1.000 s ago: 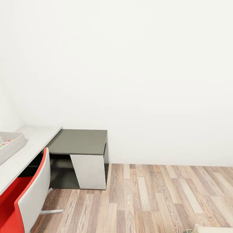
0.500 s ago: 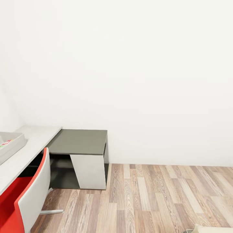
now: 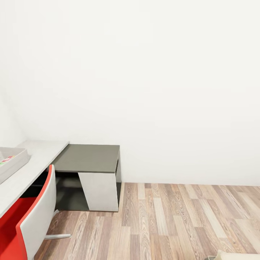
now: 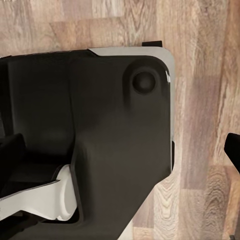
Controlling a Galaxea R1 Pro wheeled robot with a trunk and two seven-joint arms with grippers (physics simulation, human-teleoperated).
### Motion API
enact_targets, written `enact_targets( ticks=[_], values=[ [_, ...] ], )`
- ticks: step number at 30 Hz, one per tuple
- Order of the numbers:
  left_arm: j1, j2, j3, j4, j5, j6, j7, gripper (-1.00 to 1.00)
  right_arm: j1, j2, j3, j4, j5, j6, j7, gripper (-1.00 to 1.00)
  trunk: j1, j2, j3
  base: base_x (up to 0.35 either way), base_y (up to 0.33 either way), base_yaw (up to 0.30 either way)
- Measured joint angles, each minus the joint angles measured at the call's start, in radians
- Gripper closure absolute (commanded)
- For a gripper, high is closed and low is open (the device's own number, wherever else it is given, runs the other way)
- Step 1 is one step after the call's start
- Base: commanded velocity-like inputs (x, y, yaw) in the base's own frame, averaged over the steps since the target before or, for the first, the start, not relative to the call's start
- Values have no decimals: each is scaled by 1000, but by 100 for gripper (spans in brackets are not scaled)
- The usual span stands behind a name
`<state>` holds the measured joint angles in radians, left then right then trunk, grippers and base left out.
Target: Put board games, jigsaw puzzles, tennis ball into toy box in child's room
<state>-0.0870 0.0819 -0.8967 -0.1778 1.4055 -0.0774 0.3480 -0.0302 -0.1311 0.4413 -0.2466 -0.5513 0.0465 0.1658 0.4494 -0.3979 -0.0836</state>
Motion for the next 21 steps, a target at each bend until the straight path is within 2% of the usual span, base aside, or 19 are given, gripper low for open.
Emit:
enact_targets(
  ticks=[21],
  values=[
    [0, 0, 0, 0, 0, 0, 0, -100, 0, 4, -5, 0, -3, 0, 0, -100, 0, 0, 0, 0, 0, 0]
  ],
)
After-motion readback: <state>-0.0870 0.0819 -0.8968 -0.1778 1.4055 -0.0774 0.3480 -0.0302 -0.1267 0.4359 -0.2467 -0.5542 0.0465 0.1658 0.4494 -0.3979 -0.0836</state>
